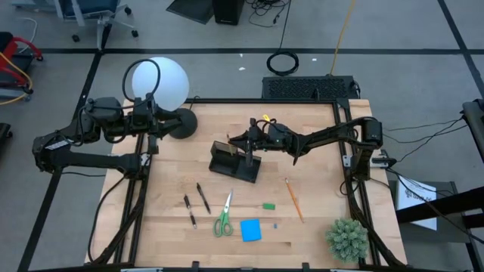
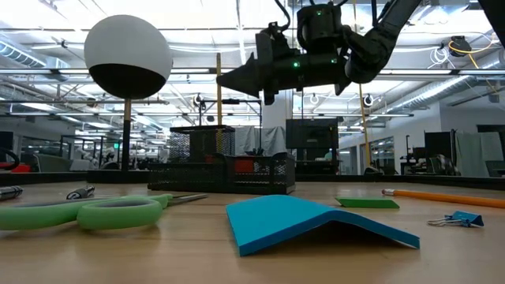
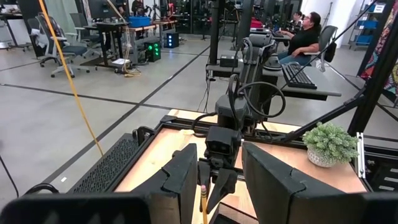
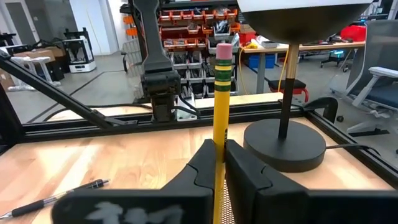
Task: Pick and place office supplies into organizer
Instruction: Put the yellow pencil into the black desk organizer, then put the orange pencil into the black desk organizer
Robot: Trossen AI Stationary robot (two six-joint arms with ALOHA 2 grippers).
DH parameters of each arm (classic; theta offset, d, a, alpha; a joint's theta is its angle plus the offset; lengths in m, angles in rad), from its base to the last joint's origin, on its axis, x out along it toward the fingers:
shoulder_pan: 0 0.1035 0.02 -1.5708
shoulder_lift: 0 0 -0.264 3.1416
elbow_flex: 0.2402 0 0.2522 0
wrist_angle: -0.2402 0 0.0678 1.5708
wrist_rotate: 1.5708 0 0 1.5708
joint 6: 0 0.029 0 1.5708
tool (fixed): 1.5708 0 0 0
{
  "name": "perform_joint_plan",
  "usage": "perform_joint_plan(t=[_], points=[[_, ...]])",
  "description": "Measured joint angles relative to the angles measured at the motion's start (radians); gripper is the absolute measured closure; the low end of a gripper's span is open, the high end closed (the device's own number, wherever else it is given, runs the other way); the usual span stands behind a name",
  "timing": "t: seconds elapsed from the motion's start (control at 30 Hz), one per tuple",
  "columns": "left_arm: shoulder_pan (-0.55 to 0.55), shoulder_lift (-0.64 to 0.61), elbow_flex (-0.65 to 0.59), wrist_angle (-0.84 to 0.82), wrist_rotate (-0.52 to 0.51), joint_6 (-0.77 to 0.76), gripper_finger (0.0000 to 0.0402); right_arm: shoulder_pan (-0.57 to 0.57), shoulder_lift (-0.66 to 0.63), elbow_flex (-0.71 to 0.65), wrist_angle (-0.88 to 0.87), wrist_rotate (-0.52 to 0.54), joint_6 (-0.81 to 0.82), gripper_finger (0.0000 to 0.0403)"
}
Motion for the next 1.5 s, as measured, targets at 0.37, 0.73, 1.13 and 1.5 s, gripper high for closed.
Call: perform_joint_plan(t=[0.37, 0.73, 1.13, 1.5], points=[[0.000, 0.000, 0.000, 0.003, 0.000, -0.006, 0.0275, 0.000, 0.000, 0.000, -0.001, 0.000, 0.006, 0.0332], [0.000, 0.000, 0.000, 0.010, 0.000, -0.006, 0.0275, 0.000, 0.000, 0.000, -0.006, 0.000, 0.007, 0.0303], [0.000, 0.000, 0.000, 0.003, 0.001, -0.008, 0.0275, 0.000, -0.061, 0.000, -0.054, -0.003, -0.006, 0.0304], [-0.002, -0.003, -0.099, 0.068, 0.081, -0.011, 0.0275, 0.000, -0.366, 0.000, -0.480, 0.006, -0.053, 0.0307]])
